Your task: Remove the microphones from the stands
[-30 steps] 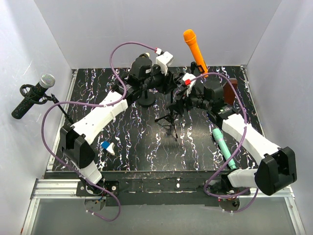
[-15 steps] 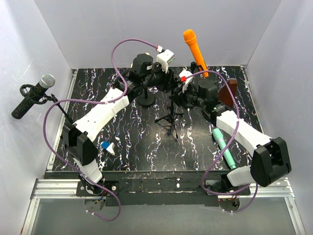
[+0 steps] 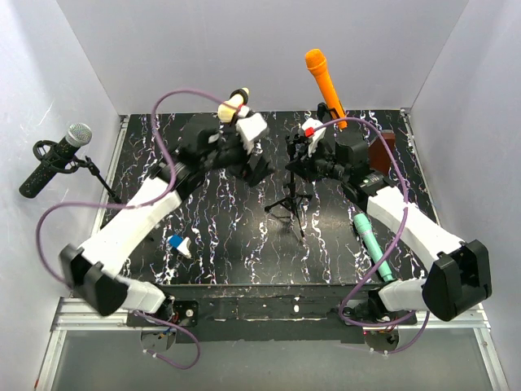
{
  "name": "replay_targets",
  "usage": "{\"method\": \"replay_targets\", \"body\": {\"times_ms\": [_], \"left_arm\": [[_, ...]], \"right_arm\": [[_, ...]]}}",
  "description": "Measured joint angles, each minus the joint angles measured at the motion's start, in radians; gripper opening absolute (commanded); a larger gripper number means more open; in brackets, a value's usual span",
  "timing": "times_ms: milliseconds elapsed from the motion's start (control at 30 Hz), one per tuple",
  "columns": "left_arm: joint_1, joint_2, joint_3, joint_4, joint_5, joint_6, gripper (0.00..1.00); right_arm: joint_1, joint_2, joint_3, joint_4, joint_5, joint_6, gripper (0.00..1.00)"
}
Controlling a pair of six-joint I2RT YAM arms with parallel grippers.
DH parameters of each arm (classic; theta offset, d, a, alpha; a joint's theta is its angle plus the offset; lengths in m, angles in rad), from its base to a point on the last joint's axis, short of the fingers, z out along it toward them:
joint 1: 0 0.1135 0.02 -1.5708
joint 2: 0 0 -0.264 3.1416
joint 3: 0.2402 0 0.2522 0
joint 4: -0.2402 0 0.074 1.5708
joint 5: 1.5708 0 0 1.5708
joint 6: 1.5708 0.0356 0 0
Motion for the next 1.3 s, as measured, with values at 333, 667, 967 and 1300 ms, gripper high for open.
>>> {"method": "replay_targets", "body": {"times_ms": [333, 667, 967, 1300], "left_arm": [[-0.029, -0.259, -0.451, 0.245, 0.110, 0.411, 0.56], [-0.061, -0.056, -0.566, 0.424, 0.156, 0.505, 0.48], [-0.092, 0.023, -0.571, 0.547, 0.128, 0.504, 0.45], [-0.105, 0.078, -0.569, 0.583, 0.117, 0.467, 0.40]], "right_arm": [[-0.010, -0.028, 0.002, -0.074, -0.039, 0.023, 0.01], [-0.032, -0.028, 0.016, -0.123, -0.085, 0.050, 0.01], [-0.033, -0.028, 0.018, -0.123, -0.082, 0.063, 0.01], [-0.037, -0.028, 0.018, -0.121, -0.076, 0.080, 0.01]]}}
